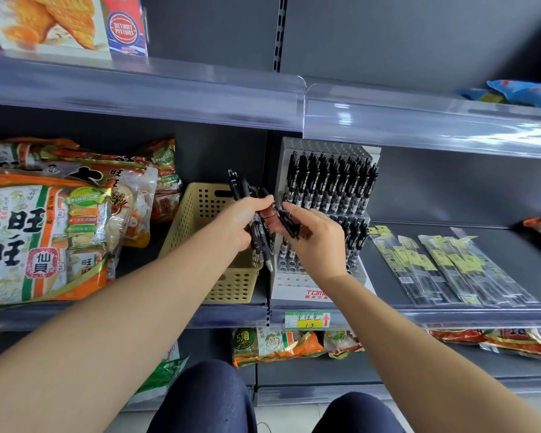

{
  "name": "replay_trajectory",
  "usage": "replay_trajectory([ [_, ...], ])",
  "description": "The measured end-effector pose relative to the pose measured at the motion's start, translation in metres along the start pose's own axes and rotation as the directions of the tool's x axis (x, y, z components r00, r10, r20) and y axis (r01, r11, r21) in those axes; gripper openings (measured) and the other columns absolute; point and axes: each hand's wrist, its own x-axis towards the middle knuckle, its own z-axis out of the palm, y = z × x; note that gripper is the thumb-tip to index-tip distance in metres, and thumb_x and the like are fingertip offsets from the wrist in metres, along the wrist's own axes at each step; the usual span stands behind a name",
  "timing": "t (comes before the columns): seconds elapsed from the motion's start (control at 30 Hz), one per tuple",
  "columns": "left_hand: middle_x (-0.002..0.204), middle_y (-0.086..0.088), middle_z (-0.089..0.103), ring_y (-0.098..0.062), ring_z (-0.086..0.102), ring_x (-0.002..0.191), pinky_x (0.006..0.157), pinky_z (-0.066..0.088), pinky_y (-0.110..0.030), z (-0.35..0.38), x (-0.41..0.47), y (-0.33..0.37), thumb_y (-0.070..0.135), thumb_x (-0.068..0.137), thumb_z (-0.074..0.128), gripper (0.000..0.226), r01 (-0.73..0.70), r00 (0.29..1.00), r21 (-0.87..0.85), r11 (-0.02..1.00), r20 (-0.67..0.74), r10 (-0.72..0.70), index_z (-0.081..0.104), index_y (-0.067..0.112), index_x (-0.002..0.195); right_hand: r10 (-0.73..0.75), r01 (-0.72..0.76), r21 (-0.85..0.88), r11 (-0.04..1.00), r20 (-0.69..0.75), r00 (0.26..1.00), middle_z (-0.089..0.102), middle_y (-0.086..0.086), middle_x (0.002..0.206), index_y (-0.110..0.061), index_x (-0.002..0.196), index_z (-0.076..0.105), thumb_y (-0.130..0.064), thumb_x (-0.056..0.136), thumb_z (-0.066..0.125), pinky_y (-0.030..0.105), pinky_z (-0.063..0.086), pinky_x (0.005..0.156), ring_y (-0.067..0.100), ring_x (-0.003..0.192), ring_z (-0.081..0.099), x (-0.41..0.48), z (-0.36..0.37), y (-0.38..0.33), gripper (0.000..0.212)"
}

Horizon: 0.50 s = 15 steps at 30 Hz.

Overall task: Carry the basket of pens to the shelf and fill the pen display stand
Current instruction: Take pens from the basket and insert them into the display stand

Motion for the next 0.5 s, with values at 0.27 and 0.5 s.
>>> replay_trajectory([
  [0.27, 0.072, -0.004, 0.060, -0.017, 0.059, 0.063, 0.064, 0.051, -0.030, 0.018, -0.011, 0.000, 0.020, 0.091, 0.062, 0.012, 0.031, 0.998, -0.006, 0.999, 0.050, -0.031, 0.061, 0.009, 0.086, -0.132, 0.133, 0.014, 0.991, -0.060, 0.989, 0.068, -0.002, 0.080, -0.013, 0.106, 0.073, 0.005, 0.075, 0.067, 0.019, 0.050, 0.063, 0.005, 0.066, 0.052, 0.012, -0.023, -0.009, 0.036],
  [0.5, 0.071, -0.007, 0.056, -0.019, 0.056, 0.056, 0.063, 0.052, -0.030, 0.032, -0.015, -0.009, 0.028, 0.090, 0.065, 0.024, -0.019, 0.998, 0.104, 0.994, 0.066, 0.012, 0.059, 0.007, 0.080, -0.091, 0.086, -0.052, 0.995, -0.096, 0.991, 0.065, 0.003, 0.080, -0.008, 0.088, 0.070, -0.015, 0.087, 0.066, 0.029, 0.049, 0.057, 0.019, 0.067, 0.060, 0.015, -0.040, -0.006, 0.009],
])
